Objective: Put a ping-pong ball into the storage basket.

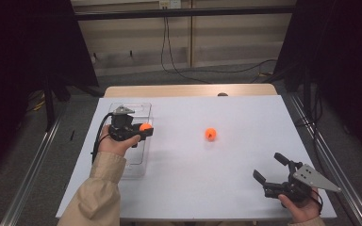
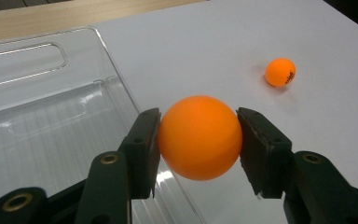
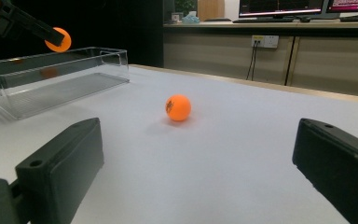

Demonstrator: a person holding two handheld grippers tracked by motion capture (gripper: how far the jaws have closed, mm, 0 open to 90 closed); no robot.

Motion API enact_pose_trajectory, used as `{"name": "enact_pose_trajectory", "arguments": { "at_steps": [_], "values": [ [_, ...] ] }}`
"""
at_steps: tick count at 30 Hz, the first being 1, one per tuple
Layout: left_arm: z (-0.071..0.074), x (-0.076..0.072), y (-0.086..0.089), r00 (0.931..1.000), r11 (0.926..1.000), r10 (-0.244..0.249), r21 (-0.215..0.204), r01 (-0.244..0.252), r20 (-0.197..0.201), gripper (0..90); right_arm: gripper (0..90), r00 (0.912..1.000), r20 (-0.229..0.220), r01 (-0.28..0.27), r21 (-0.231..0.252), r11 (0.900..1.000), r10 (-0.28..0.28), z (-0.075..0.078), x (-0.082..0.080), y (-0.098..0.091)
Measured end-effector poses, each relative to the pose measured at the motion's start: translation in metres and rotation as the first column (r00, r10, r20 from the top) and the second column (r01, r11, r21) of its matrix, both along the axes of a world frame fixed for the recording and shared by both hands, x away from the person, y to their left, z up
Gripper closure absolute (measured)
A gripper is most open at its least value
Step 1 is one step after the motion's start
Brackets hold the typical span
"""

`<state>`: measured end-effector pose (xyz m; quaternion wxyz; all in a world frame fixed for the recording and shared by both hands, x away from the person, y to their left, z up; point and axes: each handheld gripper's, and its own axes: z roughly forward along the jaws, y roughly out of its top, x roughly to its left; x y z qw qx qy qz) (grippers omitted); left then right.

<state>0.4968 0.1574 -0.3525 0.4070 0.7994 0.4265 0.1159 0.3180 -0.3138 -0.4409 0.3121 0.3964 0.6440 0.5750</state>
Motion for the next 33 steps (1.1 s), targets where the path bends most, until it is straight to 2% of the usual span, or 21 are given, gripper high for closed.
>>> {"name": "enact_pose_trajectory", "arguments": {
  "at_steps": [8, 9, 10, 11, 12, 15, 19, 21, 22, 23, 25, 26, 28, 29, 31, 33],
  "values": [
    [0.0, 0.0, 0.003, 0.9999, 0.9999, 0.014, 0.0, -0.014, 0.003, 51.2, 1.2, 1.0, -0.002, 0.0, 0.001, 1.0, 0.0, 0.0, 0.0, 0.0],
    [0.0, -0.001, 0.002, 0.9995, 0.9992, 0.033, -0.023, -0.033, 0.0, 51.2, 1.3, 1.0, -0.002, 0.0, 0.001, 1.0, 0.0, 0.0, 0.0, 0.0],
    [0.001, 0.0, 0.004, 0.9999, 0.9998, 0.017, 0.002, -0.017, 0.002, 51.2, 1.3, 1.0, 0.0, 0.001, 0.0, 1.0, -0.001, 0.0, 0.0, 0.0],
    [0.001, 0.0, 0.005, 0.9999, 0.9999, 0.015, 0.008, -0.015, 0.003, 51.2, 1.2, 1.0, -0.001, 0.0, 0.0, 1.0, 0.0, 0.0, 0.0, 0.0],
    [0.0, 0.0, 0.005, 0.9997, 0.9997, 0.024, -0.009, -0.024, 0.002, 51.2, 1.3, 1.0, -0.002, 0.0, 0.001, 1.0, 0.0, 0.0, 0.0, 0.0],
    [0.0, 0.0, 0.005, 0.9991, 0.9989, 0.042, -0.021, -0.042, 0.003, 51.2, 1.2, 1.0, -0.002, 0.0, 0.0, 1.0, 0.0, 0.0, 0.0, 0.0],
    [0.0, 0.001, 0.01, 0.9992, 0.9992, 0.041, -0.002, -0.041, -0.002, 51.2, 1.3, 1.0, -0.002, -0.001, 0.0, 1.0, 0.001, 0.0, 0.0, 0.0],
    [-0.001, 0.0, 0.009, 0.9981, 0.9979, 0.062, -0.021, -0.062, 0.002, 51.2, 1.3, 1.0, -0.003, 0.005, 0.001, 1.0, -0.005, 0.0, 0.0, 0.0],
    [-0.001, 0.001, 0.01, 0.9983, 0.9981, 0.058, -0.02, -0.058, -0.003, 51.2, 1.3, 1.0, -0.001, 0.003, -0.002, 1.0, -0.003, 0.0, 0.0, 0.0],
    [0.0, 0.001, 0.012, 0.9987, 0.9987, 0.051, -0.002, -0.051, 0.0, 51.2, 1.3, 1.0, -0.004, 0.002, -0.001, 1.0, -0.002, 0.0, 0.0, 0.0],
    [0.0, 0.002, 0.014, 0.9988, 0.9988, 0.048, -0.004, -0.048, -0.002, 51.2, 1.2, 1.0, -0.003, 0.006, 0.003, 1.0, -0.006, 0.0, 0.0, 0.0],
    [0.0, 0.001, 0.014, 0.9975, 0.9973, 0.071, -0.021, -0.071, 0.001, 51.2, 1.3, 1.0, -0.002, 0.008, 0.007, 0.9999, -0.008, 0.0, 0.0, 0.001],
    [0.0, 0.001, 0.015, 0.9976, 0.9975, 0.069, -0.018, -0.069, 0.0, 51.2, 1.3, 1.0, -0.004, 0.004, 0.001, 1.0, -0.004, 0.0, 0.0, 0.0],
    [0.0, 0.002, 0.016, 0.9983, 0.9983, 0.058, -0.002, -0.058, 0.0, 51.2, 1.3, 1.0, -0.005, 0.002, 0.001, 1.0, -0.002, 0.0, 0.0, 0.0],
    [-0.001, 0.002, 0.016, 0.9969, 0.9967, 0.079, -0.018, -0.079, 0.004, 51.2, 1.2, 1.0, -0.007, 0.0, 0.002, 1.0, 0.0, 0.0, 0.0, 0.0],
    [-0.001, 0.002, 0.018, 0.9976, 0.9976, 0.069, -0.002, -0.069, 0.0, 51.2, 1.3, 1.0, -0.006, -0.001, 0.002, 1.0, 0.001, 0.0, 0.0, 0.001]
  ]
}}
